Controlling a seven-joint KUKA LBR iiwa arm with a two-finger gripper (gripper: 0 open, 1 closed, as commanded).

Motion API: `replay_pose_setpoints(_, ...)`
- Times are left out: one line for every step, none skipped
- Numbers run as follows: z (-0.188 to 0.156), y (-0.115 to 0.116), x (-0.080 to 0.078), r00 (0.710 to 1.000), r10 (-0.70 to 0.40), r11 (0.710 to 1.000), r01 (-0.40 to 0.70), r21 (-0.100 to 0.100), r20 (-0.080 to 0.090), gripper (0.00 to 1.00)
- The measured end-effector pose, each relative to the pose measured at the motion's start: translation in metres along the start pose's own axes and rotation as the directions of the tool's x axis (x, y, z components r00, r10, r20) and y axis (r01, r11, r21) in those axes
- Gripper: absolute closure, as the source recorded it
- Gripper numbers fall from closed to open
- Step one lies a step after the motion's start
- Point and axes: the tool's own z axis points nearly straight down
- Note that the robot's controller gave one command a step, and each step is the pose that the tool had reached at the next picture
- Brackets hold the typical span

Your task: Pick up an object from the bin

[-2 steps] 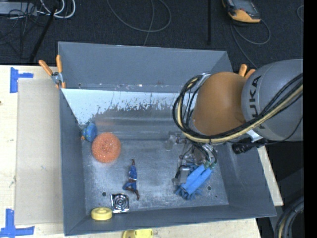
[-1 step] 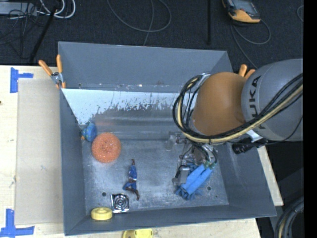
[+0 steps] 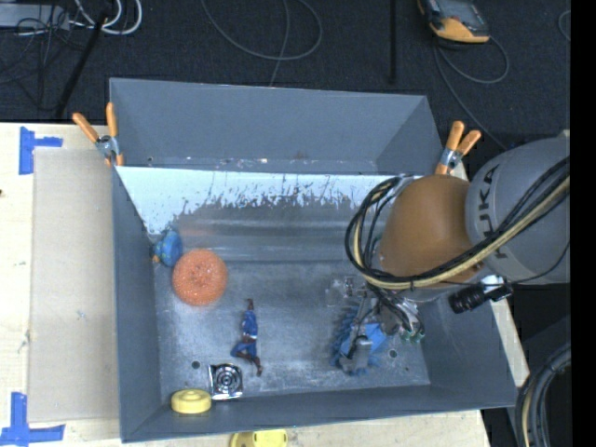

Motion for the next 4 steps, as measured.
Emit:
replay_pose_setpoints(0.0354,-0.0282,0.0092,0.992,-0.126,0.992,0.126,-0.001,-0.008,1.0)
replay_pose_setpoints(0.0354,-0.0282,0.0092,0.992,-0.126,0.992,0.126,-0.001,-0.008,0.0)
replay_pose_setpoints(0.0354,-0.0283,0.0092,0.992,-0.124,0.992,0.124,-0.001,-0.008,1.0)
replay_pose_setpoints(0.0354,-0.0284,0.0092,0.992,-0.123,0.992,0.123,-0.001,-0.008,1.0)
